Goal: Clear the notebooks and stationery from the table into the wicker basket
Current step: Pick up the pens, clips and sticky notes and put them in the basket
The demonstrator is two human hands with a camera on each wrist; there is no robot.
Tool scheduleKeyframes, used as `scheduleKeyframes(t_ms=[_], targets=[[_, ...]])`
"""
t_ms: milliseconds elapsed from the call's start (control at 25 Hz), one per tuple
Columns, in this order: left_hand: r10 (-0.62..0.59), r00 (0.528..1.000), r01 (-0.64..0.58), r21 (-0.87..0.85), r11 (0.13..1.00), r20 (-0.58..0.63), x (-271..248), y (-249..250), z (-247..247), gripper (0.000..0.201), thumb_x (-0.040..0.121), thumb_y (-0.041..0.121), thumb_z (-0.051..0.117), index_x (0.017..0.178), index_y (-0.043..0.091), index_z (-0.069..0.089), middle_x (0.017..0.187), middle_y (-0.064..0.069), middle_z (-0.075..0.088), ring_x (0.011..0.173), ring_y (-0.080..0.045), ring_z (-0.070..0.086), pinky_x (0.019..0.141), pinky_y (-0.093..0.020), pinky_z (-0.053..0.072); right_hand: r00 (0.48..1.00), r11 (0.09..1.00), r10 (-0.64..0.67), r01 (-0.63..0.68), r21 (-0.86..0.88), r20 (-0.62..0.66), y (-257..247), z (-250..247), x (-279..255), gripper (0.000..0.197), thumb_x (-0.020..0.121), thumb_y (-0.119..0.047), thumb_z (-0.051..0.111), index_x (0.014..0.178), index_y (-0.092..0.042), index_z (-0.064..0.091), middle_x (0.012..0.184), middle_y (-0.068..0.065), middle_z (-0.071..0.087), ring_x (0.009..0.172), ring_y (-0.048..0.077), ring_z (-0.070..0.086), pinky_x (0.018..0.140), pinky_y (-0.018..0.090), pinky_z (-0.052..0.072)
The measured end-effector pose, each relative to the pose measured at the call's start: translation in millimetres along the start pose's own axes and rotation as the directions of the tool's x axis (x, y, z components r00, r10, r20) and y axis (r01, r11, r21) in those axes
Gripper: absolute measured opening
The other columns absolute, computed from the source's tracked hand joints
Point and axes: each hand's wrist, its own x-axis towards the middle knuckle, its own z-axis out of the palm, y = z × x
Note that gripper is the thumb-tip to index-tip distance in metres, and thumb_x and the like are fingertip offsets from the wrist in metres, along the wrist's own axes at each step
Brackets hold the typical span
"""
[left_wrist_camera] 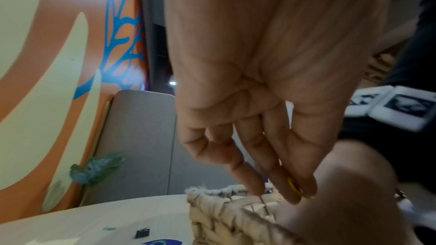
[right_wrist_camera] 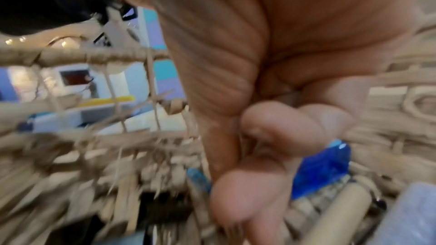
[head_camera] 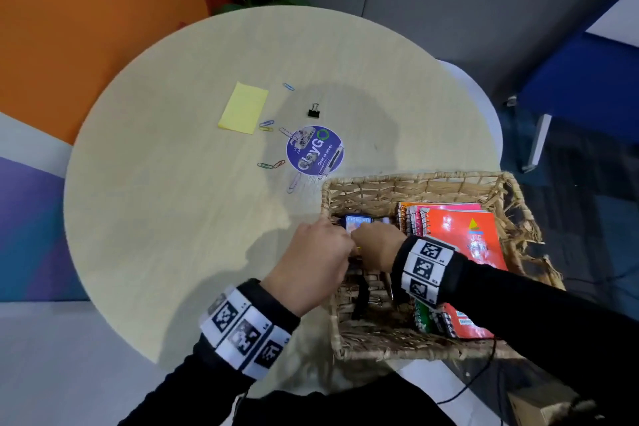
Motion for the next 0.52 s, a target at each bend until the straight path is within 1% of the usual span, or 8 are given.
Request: scheduleKeyframes(t_ms=[80, 160, 200, 280, 400, 440, 480, 520], targets=[[-0.048, 0.991, 0.028, 0.16, 0.987, 0.124, 6, 18, 6, 0.025, 0.088, 0.009, 0.047, 0.101, 0.015, 0.068, 0.107, -0.003, 0.067, 0.108, -0.026, 0.052, 0.09, -0.041, 0.04, 0.993, 0.997, 0.028, -0.02, 0.074, -0.11, 17, -4, -10, 0.027, 0.084, -0.017, 0.062, 0.105, 0.0, 0.063, 0.109, 0.02, 0.066, 0.101, 0.036, 0.064, 0.077, 0.037, 0.048], [-0.084, 0.965, 0.013, 0.274, 0.962, 0.247, 14, 32, 14, 0.022, 0.088, 0.006, 0.05, 0.1, 0.012, 0.067, 0.107, -0.006, 0.066, 0.115, -0.029, 0.047, 0.097, -0.046, 0.033, 0.974, 0.985, 0.069, -0.032, 0.169, -0.217, 36, -5, -23, 0.022, 0.079, -0.02, 0.065, 0.092, -0.002, 0.068, 0.096, 0.018, 0.07, 0.091, 0.034, 0.066, 0.068, 0.033, 0.047], [-0.108, 0.946, 0.012, 0.302, 0.953, 0.304, 17, 36, 20, 0.021, 0.088, 0.006, 0.051, 0.1, 0.011, 0.067, 0.107, -0.007, 0.067, 0.118, -0.029, 0.044, 0.101, -0.049, 0.03, 0.965, 0.977, 0.088, -0.036, 0.208, -0.246, 43, -4, -30, 0.018, 0.078, -0.02, 0.065, 0.087, -0.005, 0.071, 0.091, 0.016, 0.072, 0.087, 0.032, 0.067, 0.065, 0.03, 0.044], [-0.154, 0.898, -0.001, 0.352, 0.936, 0.412, 25, 40, 27, 0.02, 0.09, 0.01, 0.051, 0.103, 0.01, 0.067, 0.112, -0.008, 0.067, 0.123, -0.029, 0.041, 0.106, -0.051, 0.025, 0.953, 0.96, 0.118, -0.037, 0.278, -0.28, 51, 1, -45, 0.015, 0.078, -0.019, 0.064, 0.082, -0.01, 0.074, 0.087, 0.011, 0.075, 0.083, 0.027, 0.068, 0.062, 0.024, 0.039], [-0.19, 0.83, -0.07, 0.435, 0.898, 0.525, 32, 43, 33, 0.021, 0.092, 0.016, 0.052, 0.107, 0.012, 0.066, 0.118, -0.006, 0.066, 0.126, -0.029, 0.039, 0.113, -0.051, 0.018, 0.939, 0.938, 0.114, 0.006, 0.346, -0.324, 52, 8, -59, 0.013, 0.082, -0.019, 0.064, 0.084, -0.013, 0.075, 0.086, 0.005, 0.076, 0.082, 0.021, 0.069, 0.065, 0.021, 0.038], [-0.178, 0.823, -0.093, 0.437, 0.895, 0.539, 33, 43, 33, 0.021, 0.093, 0.017, 0.051, 0.107, 0.012, 0.065, 0.118, -0.007, 0.065, 0.124, -0.029, 0.041, 0.112, -0.05, 0.019, 0.935, 0.931, 0.11, 0.022, 0.365, -0.338, 52, 10, -60, 0.013, 0.082, -0.02, 0.064, 0.084, -0.014, 0.075, 0.084, 0.004, 0.076, 0.08, 0.019, 0.069, 0.064, 0.021, 0.039], [-0.145, 0.837, -0.1, 0.409, 0.907, 0.527, 33, 41, 30, 0.021, 0.093, 0.016, 0.05, 0.106, 0.011, 0.065, 0.115, -0.008, 0.066, 0.12, -0.029, 0.046, 0.11, -0.05, 0.025, 0.932, 0.924, 0.111, 0.031, 0.382, -0.345, 52, 9, -61, 0.012, 0.083, -0.021, 0.064, 0.082, -0.016, 0.075, 0.08, 0.002, 0.074, 0.076, 0.017, 0.067, 0.061, 0.022, 0.039], [-0.086, 0.878, -0.087, 0.334, 0.939, 0.471, 35, 36, 24, 0.02, 0.092, 0.015, 0.049, 0.103, 0.011, 0.065, 0.111, -0.01, 0.067, 0.114, -0.029, 0.052, 0.105, -0.047, 0.034, 0.929, 0.918, 0.11, 0.041, 0.395, -0.354, 52, 8, -61, 0.011, 0.083, -0.023, 0.065, 0.077, -0.019, 0.073, 0.072, -0.002, 0.07, 0.069, 0.014, 0.064, 0.056, 0.021, 0.038]])
